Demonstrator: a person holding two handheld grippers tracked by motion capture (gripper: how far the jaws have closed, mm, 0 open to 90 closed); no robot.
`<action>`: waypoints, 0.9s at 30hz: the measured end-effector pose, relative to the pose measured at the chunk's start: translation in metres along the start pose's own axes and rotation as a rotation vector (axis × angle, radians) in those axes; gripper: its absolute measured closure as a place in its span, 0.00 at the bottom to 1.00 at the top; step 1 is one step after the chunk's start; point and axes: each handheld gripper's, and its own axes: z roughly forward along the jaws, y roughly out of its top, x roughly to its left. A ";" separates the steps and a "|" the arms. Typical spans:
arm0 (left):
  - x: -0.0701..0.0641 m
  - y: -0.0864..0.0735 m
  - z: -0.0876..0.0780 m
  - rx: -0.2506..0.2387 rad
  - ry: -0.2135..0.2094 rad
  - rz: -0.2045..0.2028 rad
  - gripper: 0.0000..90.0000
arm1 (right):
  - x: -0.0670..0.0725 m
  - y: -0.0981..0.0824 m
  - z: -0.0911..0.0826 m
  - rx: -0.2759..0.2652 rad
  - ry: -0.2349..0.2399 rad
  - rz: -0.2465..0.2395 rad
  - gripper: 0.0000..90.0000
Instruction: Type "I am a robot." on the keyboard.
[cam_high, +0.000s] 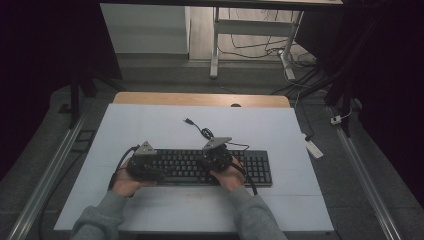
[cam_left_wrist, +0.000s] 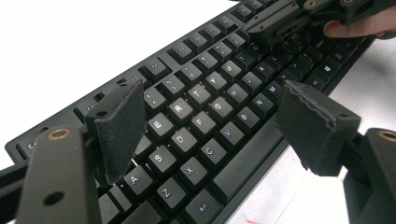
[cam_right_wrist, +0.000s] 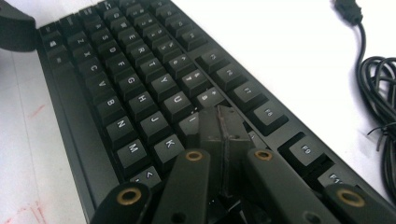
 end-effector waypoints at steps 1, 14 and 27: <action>0.000 0.000 0.000 0.001 0.000 0.000 0.27 | 0.000 0.000 0.001 0.004 -0.007 -0.002 1.00; 0.000 0.000 0.000 -0.003 0.004 -0.002 0.27 | 0.002 0.001 -0.006 -0.040 -0.012 0.001 0.99; 0.003 -0.001 -0.002 -0.013 0.019 -0.017 0.28 | 0.002 -0.016 -0.044 -0.115 -0.033 0.017 0.71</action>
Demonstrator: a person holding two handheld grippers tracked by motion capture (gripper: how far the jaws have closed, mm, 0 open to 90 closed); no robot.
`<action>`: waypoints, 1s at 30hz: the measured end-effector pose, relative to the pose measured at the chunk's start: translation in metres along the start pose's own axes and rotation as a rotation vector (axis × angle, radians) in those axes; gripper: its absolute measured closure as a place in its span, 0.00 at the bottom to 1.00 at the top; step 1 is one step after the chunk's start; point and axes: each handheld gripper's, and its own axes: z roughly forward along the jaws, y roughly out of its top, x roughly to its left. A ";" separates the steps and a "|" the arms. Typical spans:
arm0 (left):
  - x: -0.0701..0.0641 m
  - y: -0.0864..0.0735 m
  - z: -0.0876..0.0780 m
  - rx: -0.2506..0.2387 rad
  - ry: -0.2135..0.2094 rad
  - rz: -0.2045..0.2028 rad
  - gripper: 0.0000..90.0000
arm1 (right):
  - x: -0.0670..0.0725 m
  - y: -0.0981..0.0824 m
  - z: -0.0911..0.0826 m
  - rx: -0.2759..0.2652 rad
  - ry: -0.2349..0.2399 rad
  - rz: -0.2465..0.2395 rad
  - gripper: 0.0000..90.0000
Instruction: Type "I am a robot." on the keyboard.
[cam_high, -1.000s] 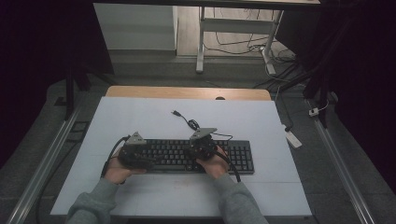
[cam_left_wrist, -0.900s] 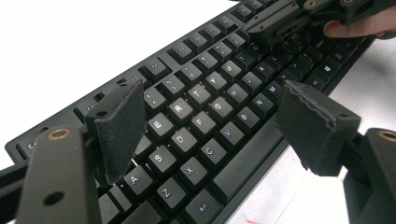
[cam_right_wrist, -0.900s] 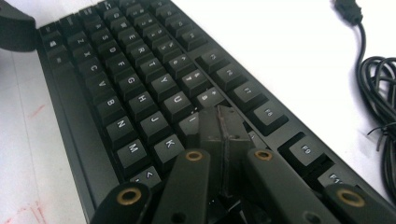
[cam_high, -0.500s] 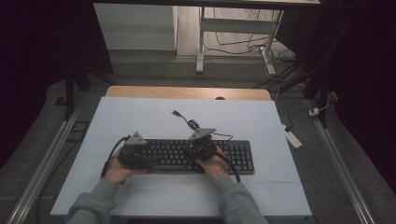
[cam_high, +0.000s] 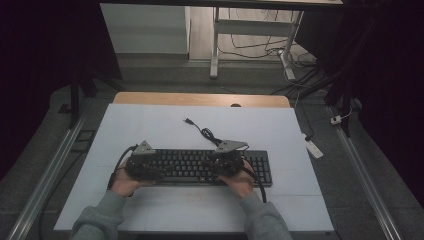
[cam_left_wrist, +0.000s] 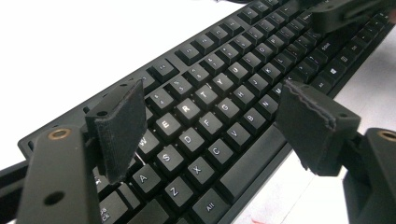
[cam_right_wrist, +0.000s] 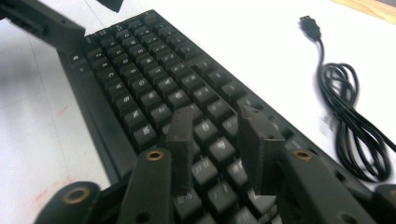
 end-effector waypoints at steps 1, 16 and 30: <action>0.000 0.000 0.000 0.000 0.001 0.000 0.28 | 0.000 -0.002 -0.004 -0.002 -0.005 -0.001 0.70; 0.003 0.000 0.000 -0.011 0.023 -0.002 0.30 | -0.010 -0.035 -0.050 -0.031 -0.051 0.031 0.64; 0.005 0.001 0.000 -0.048 0.036 -0.011 0.39 | -0.009 -0.038 -0.050 -0.020 -0.053 0.023 0.63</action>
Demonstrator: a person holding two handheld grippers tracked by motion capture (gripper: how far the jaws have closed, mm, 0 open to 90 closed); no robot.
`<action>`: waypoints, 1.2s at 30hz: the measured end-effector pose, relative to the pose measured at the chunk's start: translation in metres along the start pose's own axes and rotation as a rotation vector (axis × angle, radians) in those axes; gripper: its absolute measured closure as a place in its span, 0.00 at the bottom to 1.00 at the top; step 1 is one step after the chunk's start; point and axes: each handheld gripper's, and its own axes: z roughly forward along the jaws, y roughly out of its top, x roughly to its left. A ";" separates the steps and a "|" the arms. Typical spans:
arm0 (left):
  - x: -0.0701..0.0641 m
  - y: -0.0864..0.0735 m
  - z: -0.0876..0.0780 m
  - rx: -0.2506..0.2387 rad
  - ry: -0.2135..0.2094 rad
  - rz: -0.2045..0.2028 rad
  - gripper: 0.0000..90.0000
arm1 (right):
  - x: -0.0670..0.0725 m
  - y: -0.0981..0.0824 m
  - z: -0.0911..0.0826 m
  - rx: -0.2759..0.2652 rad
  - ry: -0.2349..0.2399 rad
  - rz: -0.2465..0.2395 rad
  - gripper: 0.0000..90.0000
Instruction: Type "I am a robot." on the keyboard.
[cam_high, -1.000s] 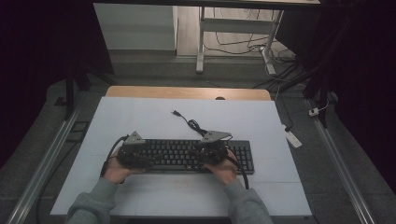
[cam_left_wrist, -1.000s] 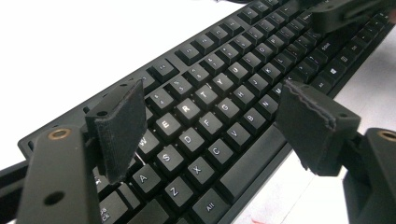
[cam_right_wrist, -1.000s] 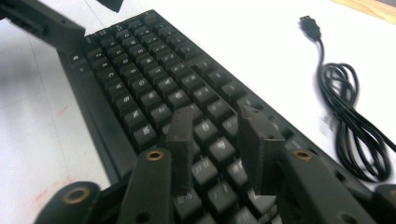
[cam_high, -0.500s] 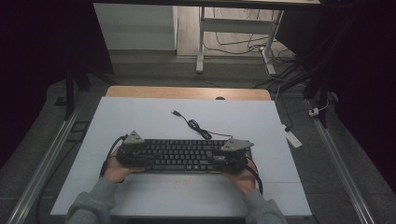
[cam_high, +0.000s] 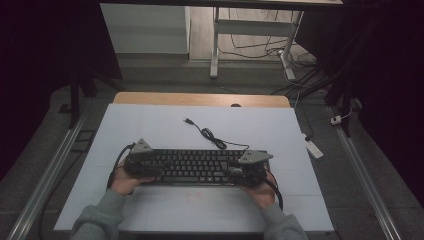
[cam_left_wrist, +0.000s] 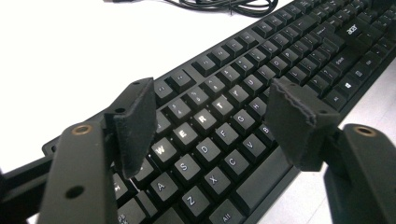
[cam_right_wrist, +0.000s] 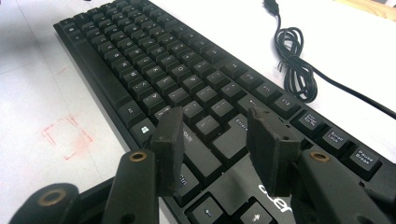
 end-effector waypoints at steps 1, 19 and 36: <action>0.000 0.000 0.001 -0.002 0.000 0.000 0.40 | 0.000 0.000 0.000 -0.003 0.001 0.002 0.63; -0.005 0.007 0.028 0.062 -0.040 0.040 0.99 | -0.002 -0.002 0.001 0.006 -0.005 0.001 0.63; -0.006 0.007 0.049 0.115 -0.028 0.047 0.99 | -0.002 -0.004 0.002 0.017 -0.009 0.002 0.63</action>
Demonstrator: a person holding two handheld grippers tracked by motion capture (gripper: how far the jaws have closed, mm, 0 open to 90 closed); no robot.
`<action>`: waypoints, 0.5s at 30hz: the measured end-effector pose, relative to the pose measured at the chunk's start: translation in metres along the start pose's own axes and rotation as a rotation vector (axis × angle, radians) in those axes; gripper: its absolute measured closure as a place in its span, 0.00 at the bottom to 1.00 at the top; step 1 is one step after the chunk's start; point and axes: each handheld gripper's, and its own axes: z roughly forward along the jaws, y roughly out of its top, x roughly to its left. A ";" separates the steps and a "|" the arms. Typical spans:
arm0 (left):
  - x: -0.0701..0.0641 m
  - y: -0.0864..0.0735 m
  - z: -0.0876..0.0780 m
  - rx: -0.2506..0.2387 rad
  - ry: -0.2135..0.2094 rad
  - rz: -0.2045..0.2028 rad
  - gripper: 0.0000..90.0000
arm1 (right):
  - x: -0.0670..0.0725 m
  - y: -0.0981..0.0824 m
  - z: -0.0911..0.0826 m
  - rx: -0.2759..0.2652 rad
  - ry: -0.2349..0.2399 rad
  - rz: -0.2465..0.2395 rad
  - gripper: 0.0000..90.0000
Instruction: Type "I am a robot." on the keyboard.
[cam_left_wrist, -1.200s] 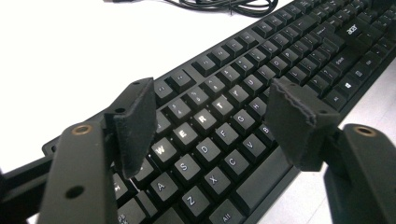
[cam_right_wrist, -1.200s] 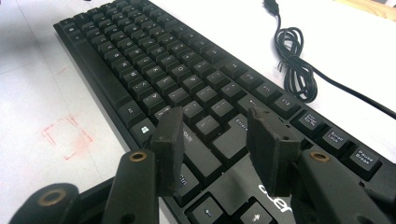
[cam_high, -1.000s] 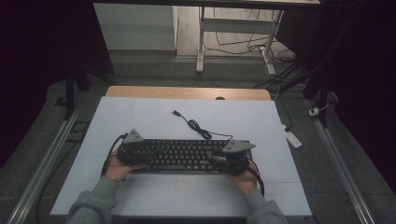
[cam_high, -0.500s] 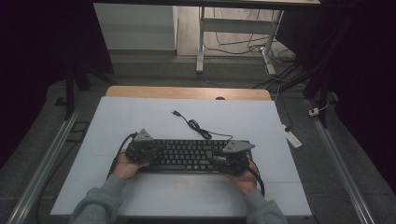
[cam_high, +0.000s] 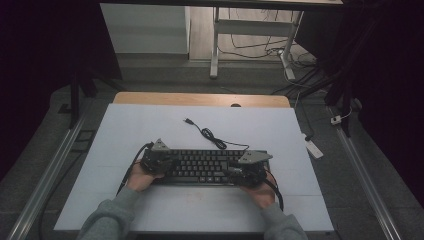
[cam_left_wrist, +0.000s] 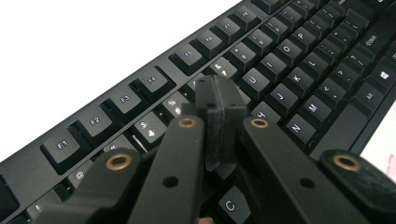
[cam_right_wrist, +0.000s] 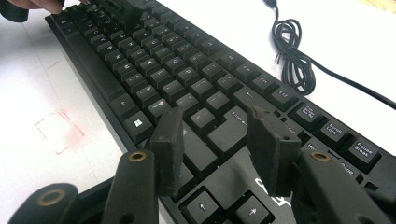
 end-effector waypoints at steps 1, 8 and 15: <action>0.000 0.000 0.001 0.001 0.000 -0.001 0.99 | 0.000 0.000 0.000 0.000 0.000 0.001 0.63; -0.001 0.001 0.004 0.004 -0.001 0.004 0.99 | 0.000 0.000 0.000 0.001 -0.006 0.000 0.63; -0.002 0.000 0.005 0.014 0.005 0.007 0.99 | 0.001 0.000 0.000 0.000 -0.007 0.000 0.63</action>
